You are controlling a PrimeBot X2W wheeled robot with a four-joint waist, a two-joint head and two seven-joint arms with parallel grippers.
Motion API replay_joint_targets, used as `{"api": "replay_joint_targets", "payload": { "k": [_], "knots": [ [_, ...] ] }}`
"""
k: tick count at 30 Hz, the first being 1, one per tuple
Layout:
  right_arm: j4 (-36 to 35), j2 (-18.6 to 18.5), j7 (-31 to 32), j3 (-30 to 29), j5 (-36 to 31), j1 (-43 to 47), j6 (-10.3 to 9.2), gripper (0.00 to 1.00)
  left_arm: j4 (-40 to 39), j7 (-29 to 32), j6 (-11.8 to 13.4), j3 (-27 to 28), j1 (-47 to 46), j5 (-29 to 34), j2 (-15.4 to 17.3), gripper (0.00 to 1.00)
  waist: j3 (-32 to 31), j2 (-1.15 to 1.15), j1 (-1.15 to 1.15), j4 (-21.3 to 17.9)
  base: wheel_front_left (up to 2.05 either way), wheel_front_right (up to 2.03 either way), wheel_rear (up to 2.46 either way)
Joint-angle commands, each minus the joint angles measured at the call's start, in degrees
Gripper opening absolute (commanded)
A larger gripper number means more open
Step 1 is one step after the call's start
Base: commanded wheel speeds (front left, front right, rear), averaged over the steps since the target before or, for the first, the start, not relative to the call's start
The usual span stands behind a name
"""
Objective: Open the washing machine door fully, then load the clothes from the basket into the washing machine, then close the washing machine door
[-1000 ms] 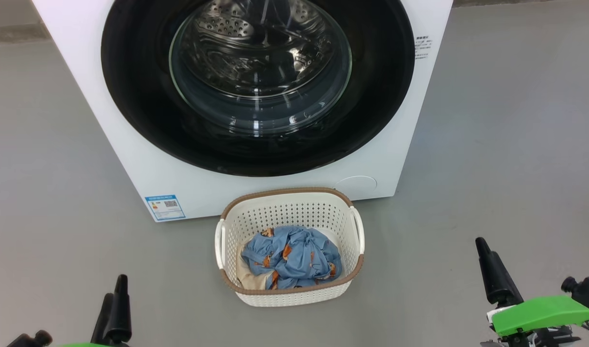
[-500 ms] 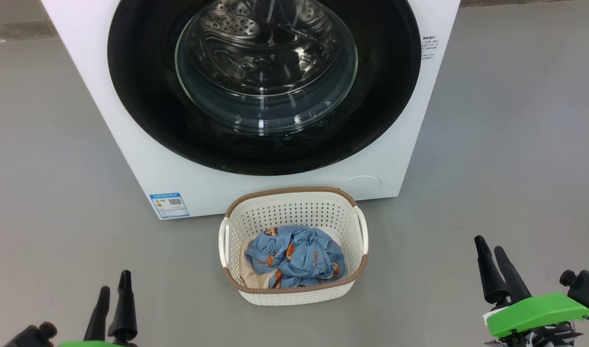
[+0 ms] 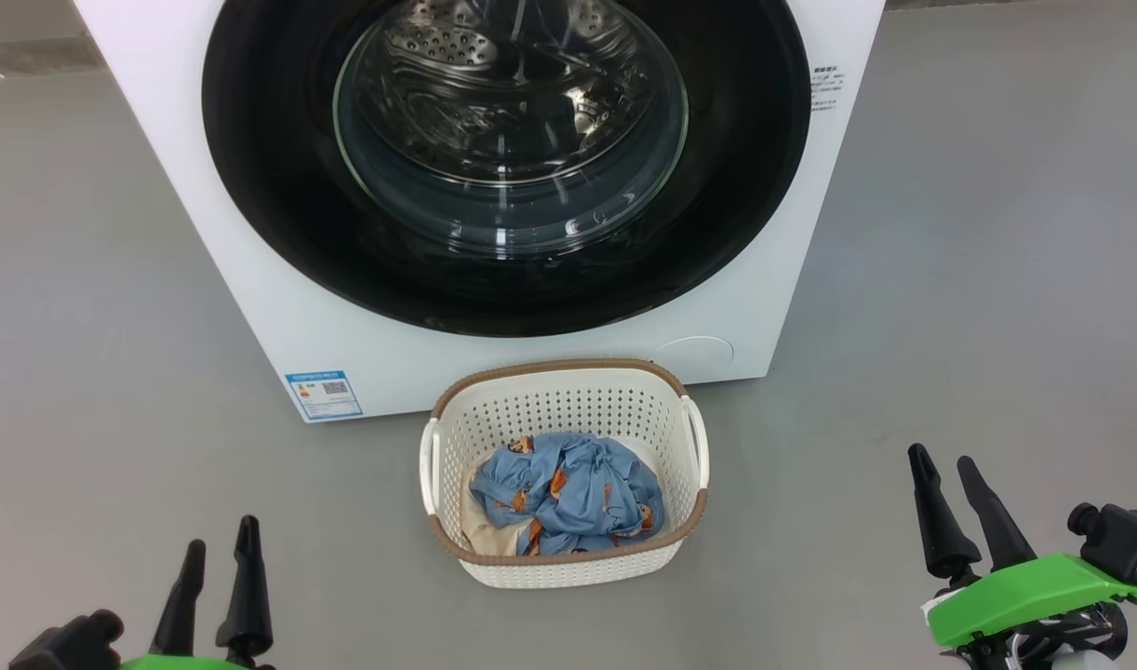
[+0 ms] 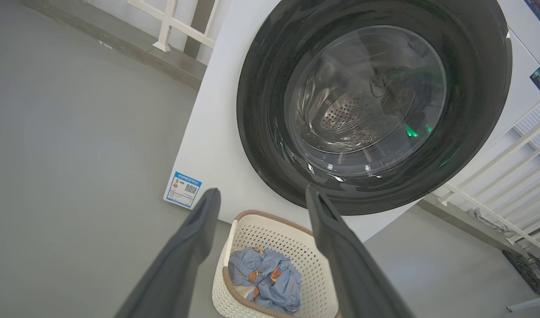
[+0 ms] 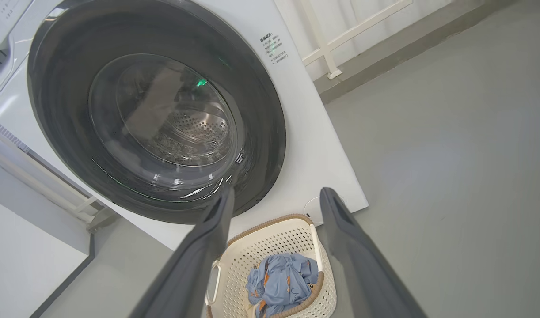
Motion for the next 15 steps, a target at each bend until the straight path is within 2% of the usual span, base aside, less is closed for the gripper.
{"api": "replay_joint_targets", "payload": {
  "k": [1, 15],
  "knots": [
    [-1.6, -1.0, -0.9, 1.2, -2.4, -2.8, -0.04, 1.0, -1.8, -0.9, -0.2, 1.4, -2.2, 2.5, 1.2, 1.0, 0.0, 0.0, 0.0, 0.0, 0.0, 0.0, 0.0],
    [-1.7, -1.6, -3.1, 1.6, -11.8, -3.5, -0.05, 1.0, -2.8, -3.1, -0.2, 1.1, -1.8, 12.2, 1.8, 1.0, -0.1, 0.0, 0.0, 0.2, 0.0, 0.0, 0.0]
  ]
}}
